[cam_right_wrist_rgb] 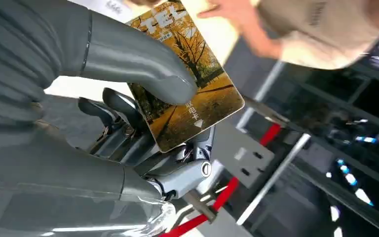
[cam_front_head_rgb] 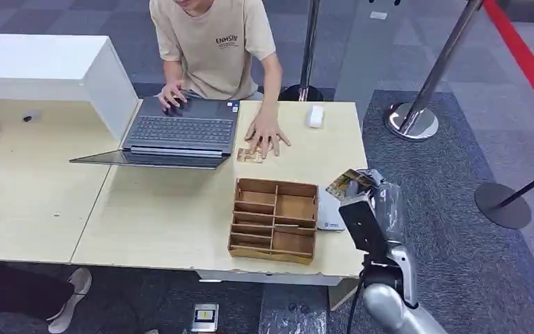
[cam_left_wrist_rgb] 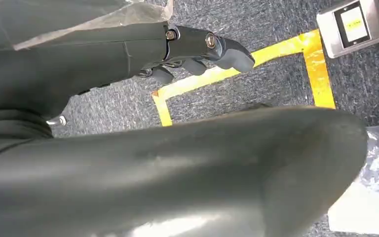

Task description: Pass the card to the sensor for recognition and then transmit it.

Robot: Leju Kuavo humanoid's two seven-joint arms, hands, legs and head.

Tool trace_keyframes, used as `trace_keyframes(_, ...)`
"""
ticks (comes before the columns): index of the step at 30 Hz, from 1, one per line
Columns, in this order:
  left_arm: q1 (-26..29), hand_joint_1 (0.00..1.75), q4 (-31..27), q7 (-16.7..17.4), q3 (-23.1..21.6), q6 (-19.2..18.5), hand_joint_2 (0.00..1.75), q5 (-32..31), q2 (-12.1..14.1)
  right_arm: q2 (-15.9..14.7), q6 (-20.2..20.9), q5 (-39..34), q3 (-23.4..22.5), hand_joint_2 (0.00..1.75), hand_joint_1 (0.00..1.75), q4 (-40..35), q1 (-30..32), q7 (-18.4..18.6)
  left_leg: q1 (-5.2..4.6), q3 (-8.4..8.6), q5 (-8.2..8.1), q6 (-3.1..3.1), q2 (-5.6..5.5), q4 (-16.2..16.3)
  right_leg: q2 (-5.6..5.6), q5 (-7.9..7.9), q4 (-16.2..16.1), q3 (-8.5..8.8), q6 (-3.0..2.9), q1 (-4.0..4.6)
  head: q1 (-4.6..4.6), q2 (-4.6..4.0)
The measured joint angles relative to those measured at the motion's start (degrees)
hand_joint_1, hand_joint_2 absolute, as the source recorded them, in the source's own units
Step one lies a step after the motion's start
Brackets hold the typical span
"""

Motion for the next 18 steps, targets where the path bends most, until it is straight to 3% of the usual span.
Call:
trace_keyframes(4, 0.0, 0.0, 0.0, -0.4, 0.0, 0.0, 0.0, 0.0, 0.0, 0.6, 1.9, -5.0, 0.4, 1.75, 1.75, -4.6, 0.8, -2.7, 0.0, -0.01, 0.0, 0.0, -0.01, 0.0, 0.0, 0.0, 0.0, 0.01, 0.0, 0.0, -0.02, 0.0)
trace_keyframes(8, -0.1, 0.0, 0.0, -0.5, 0.0, 0.0, 0.0, -0.7, 0.0, 2.1, 1.3, -5.8, 2.1, 1.75, 1.75, -5.5, 0.8, -6.2, 0.01, -0.01, 0.0, 0.0, -0.01, 0.0, 0.0, 0.0, 0.0, 0.01, 0.0, 0.01, -0.02, 0.0)
trace_keyframes(15, -0.2, 0.0, 0.0, -0.6, 0.0, -0.1, 0.0, -1.0, -0.2, 3.3, 1.3, -3.9, 4.1, 1.75, 1.75, -6.1, -0.4, -5.9, 0.01, -0.02, 0.01, 0.0, -0.02, 0.0, -0.01, 0.0, 0.0, 0.03, 0.0, 0.01, 0.0, 0.0)
trace_keyframes(18, -0.2, 0.0, 0.0, -0.4, 0.0, -0.5, 0.0, -1.9, -0.2, 3.3, 2.9, 3.3, 5.0, 1.75, 1.75, -6.4, -2.6, -3.8, 0.0, -0.02, 0.0, 0.0, 0.03, 0.0, 0.02, 0.01, 0.0, 0.02, 0.0, 0.0, -0.02, 0.0)
